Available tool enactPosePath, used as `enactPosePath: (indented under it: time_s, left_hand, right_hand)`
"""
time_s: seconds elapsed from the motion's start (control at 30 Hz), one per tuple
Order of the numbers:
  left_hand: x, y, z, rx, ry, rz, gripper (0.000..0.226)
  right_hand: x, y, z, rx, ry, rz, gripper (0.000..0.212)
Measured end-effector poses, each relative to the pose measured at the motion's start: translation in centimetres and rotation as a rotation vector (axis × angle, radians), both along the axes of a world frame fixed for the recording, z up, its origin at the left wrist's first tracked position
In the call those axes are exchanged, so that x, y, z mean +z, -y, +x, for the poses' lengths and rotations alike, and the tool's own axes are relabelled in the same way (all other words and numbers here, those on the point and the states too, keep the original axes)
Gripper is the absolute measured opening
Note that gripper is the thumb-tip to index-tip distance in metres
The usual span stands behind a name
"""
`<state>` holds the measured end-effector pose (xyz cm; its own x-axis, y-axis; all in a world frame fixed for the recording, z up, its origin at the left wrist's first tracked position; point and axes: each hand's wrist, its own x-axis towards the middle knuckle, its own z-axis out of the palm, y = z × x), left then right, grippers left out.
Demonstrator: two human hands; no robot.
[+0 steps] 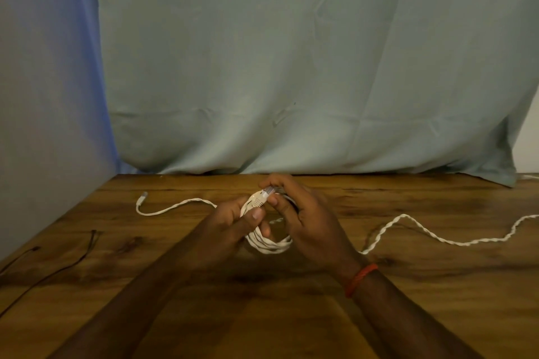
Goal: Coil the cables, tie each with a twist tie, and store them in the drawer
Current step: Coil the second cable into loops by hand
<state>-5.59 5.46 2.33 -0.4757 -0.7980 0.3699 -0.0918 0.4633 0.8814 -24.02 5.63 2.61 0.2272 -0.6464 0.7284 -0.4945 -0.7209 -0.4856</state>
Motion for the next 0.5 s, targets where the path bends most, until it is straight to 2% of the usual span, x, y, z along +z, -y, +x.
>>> enactPosePath:
  time_s: [0.1, 0.17, 0.23, 0.4, 0.5]
  left_hand:
    - [-0.2, 0.3, 0.8, 0.207, 0.302, -0.292, 0.025]
    - [-0.2, 0.3, 1.0, 0.228, 0.351, -0.326, 0.027]
    - [-0.2, 0.5, 0.9, 0.188, 0.299, -0.266, 0.026]
    - [-0.2, -0.1, -0.1, -0.026, -0.058, 0.041, 0.026]
    - [0.1, -0.1, -0.3, -0.015, -0.146, 0.157, 0.017]
  right_hand:
    - [-0.2, 0.1, 0.1, 0.003, -0.031, -0.014, 0.020]
    - [-0.2, 0.1, 0.1, 0.008, -0.029, -0.018, 0.020]
    - [-0.2, 0.1, 0.1, 0.017, -0.010, -0.006, 0.019]
    - [-0.2, 0.3, -0.1, 0.058, 0.027, 0.060, 0.023]
    - [-0.3, 0.0, 0.1, 0.082, 0.116, 0.127, 0.038]
